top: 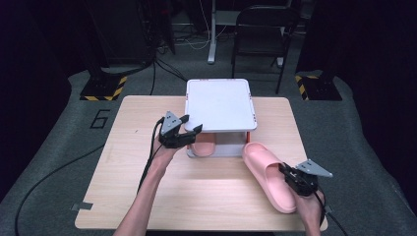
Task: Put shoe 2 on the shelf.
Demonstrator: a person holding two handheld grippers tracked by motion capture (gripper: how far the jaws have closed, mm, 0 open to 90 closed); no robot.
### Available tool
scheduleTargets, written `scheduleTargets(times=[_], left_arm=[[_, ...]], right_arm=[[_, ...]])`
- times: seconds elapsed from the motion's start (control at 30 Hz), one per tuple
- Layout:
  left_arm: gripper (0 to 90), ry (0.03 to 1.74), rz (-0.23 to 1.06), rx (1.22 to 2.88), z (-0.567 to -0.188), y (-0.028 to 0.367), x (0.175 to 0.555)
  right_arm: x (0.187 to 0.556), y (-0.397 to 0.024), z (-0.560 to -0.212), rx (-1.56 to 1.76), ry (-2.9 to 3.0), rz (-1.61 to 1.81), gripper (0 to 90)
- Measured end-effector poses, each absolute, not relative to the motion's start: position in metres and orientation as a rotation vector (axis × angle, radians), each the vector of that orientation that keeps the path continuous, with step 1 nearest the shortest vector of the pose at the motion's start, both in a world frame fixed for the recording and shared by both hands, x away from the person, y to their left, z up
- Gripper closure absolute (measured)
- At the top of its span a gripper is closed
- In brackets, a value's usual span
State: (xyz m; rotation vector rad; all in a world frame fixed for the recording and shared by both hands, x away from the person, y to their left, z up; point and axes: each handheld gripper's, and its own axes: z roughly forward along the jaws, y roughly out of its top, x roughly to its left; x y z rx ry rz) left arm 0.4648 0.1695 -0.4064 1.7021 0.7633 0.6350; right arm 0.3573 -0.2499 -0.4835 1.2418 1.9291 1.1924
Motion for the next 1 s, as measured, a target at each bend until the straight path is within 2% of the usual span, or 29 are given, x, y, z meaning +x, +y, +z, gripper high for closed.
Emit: scheduleTargets(times=[0.1, 0.4, 0.77, 0.83, 0.93, 1.0], left_arm=[[34.8, 0.813, 0.568, 1.693, -0.406, 0.166, 0.472], [35.0, 0.817, 0.602, 1.705, -0.406, 0.165, 0.473], [35.1, 0.807, 0.619, 1.686, -0.409, 0.165, 0.472], [35.1, 0.805, 0.617, 1.688, -0.408, 0.165, 0.472], [35.3, 0.803, 0.610, 1.696, -0.408, 0.166, 0.472], [35.4, 0.803, 0.609, 1.695, -0.408, 0.166, 0.472]], right_arm=[[0.366, -0.229, -0.485, 1.220, 1.973, 1.171, 82.1], [0.410, -0.169, -0.496, 1.190, 2.006, 1.099, 80.6], [0.444, -0.132, -0.503, 1.335, 1.849, 1.073, 79.4], [0.449, -0.129, -0.505, 1.340, 1.835, 1.086, 76.3], [0.452, -0.134, -0.502, 1.326, 1.872, 1.194, 59.3], [0.449, -0.139, -0.499, 1.306, 1.911, 1.217, 52.8]])
